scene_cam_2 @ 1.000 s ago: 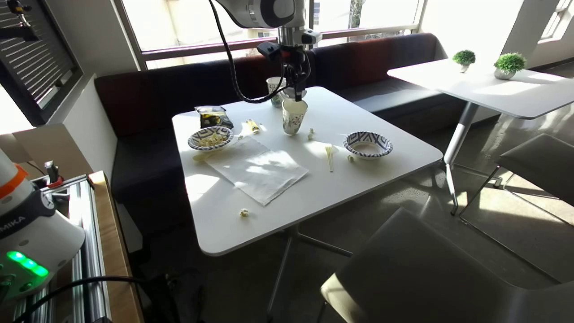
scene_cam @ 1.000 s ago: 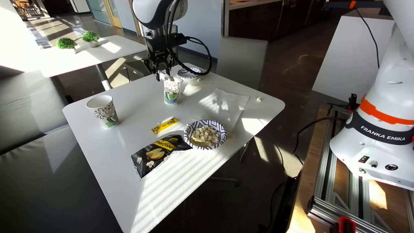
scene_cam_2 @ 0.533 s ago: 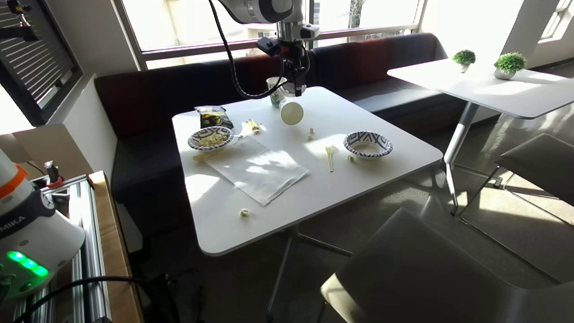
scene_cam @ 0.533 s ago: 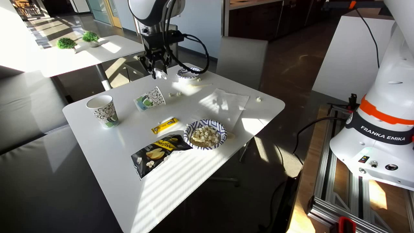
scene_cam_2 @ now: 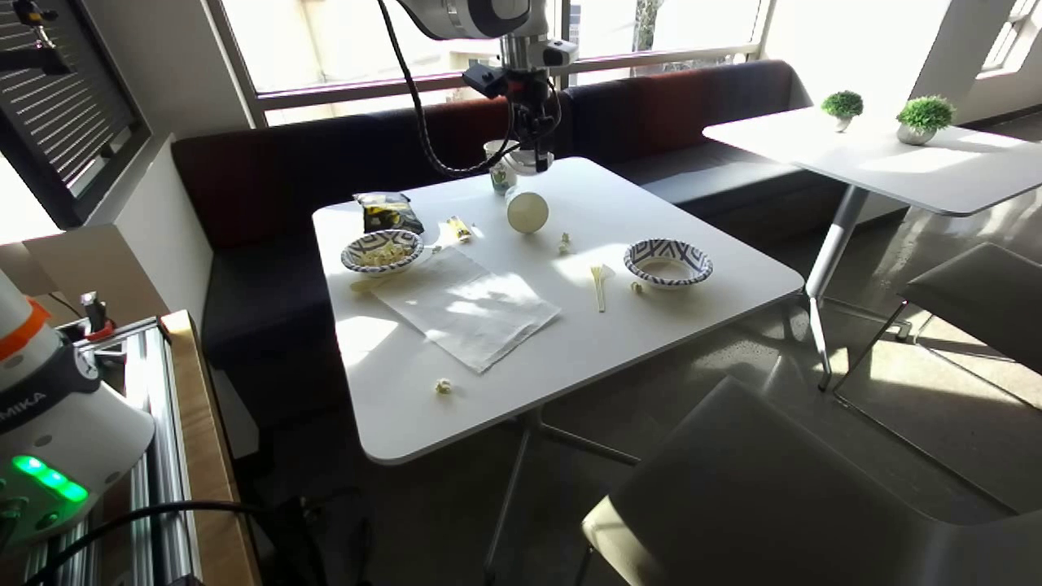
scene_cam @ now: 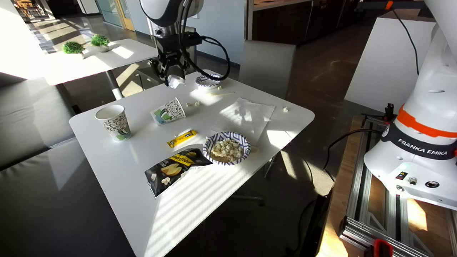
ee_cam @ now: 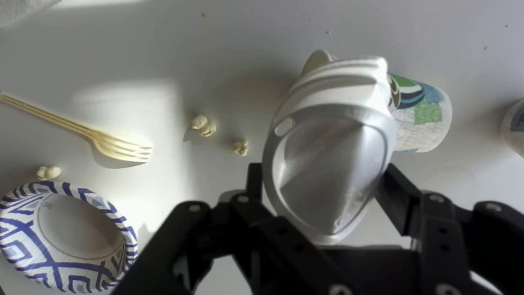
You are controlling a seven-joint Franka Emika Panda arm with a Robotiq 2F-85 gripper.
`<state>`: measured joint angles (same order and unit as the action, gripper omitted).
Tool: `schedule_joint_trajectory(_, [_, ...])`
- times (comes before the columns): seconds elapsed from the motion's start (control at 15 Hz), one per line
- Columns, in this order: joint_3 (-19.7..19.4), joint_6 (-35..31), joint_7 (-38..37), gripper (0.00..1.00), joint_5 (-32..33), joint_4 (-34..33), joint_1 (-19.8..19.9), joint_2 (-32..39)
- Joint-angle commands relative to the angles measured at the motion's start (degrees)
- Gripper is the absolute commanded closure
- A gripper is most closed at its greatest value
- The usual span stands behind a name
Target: Put the white lid on top of the coffee cup on the right.
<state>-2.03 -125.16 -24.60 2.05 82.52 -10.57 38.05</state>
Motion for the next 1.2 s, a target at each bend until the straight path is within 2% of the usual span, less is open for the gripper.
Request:
schedule_joint_trajectory(0.0, [0.00, 2.07, 0.32, 0.01, -0.17, 0.51, 0.26, -0.47])
schedule_joint_trajectory(0.87, [0.22, 3.21, 0.67, 0.00, -0.40, 0.59, 0.68, -0.30])
schedule_joint_trajectory(1.13, [1.79, 0.88, 3.36, 0.00, -2.53, 0.72, 2.00, 0.04])
